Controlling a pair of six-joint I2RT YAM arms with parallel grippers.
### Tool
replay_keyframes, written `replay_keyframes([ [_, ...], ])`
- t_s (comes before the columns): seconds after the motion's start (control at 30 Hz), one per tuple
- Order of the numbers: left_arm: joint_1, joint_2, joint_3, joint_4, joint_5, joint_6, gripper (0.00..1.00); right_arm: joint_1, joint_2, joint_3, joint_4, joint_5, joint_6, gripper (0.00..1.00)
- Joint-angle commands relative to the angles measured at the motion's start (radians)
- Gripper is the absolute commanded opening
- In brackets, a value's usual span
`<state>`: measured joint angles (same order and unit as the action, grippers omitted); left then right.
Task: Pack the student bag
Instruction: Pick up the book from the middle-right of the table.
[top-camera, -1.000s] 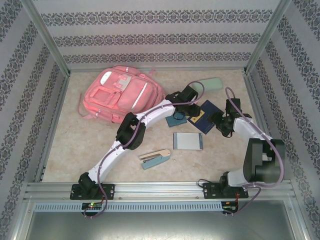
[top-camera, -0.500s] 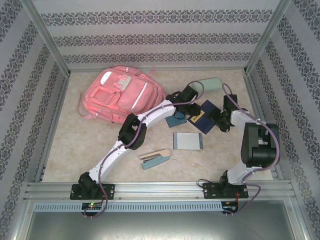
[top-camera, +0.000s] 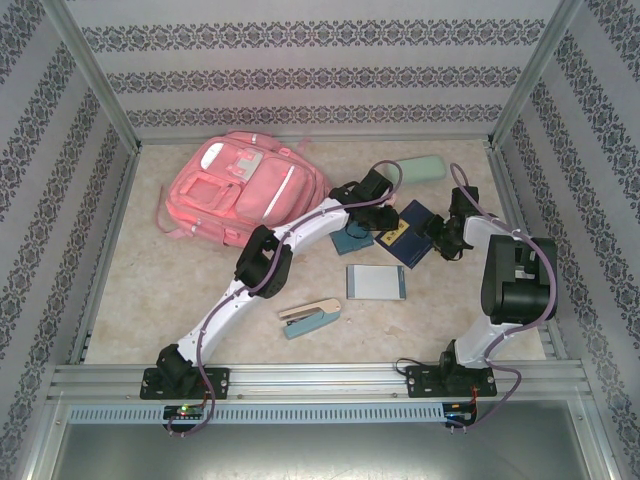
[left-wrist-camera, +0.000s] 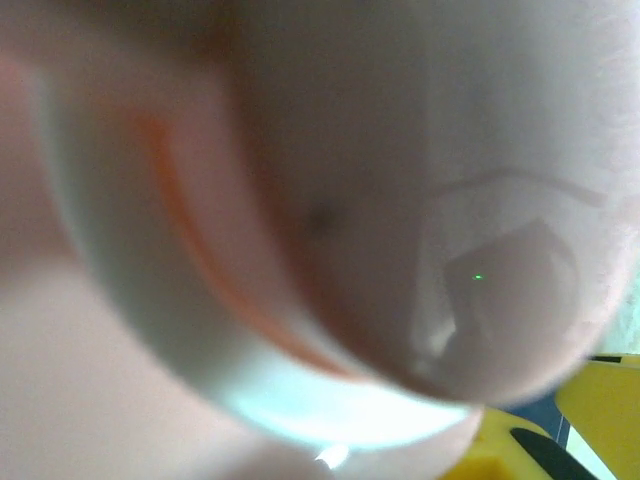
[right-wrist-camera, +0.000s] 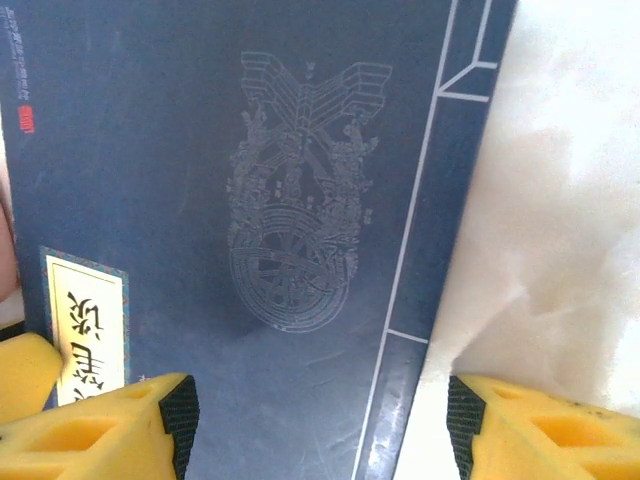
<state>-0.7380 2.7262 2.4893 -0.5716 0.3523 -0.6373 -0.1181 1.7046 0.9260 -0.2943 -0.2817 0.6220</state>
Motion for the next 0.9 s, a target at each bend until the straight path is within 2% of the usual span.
replay_keyframes([
  [0.0, -0.024, 0.008, -0.024, -0.046, 0.076, -0.031, 0.3, 0.042, 0.014, -0.021, 0.136, -0.217, 0.035, 0.68],
  [0.2, -0.024, 0.003, -0.023, -0.044, 0.08, -0.028, 0.3, 0.076, -0.017, 0.018, 0.107, -0.223, 0.031, 0.68],
  [0.63, -0.023, -0.003, -0.022, -0.048, 0.091, -0.023, 0.29, 0.046, -0.165, -0.015, 0.184, -0.301, 0.09, 0.68],
  [0.87, -0.021, -0.002, -0.021, -0.045, 0.094, -0.024, 0.29, 0.04, -0.113, -0.01, 0.129, -0.269, 0.059, 0.67],
])
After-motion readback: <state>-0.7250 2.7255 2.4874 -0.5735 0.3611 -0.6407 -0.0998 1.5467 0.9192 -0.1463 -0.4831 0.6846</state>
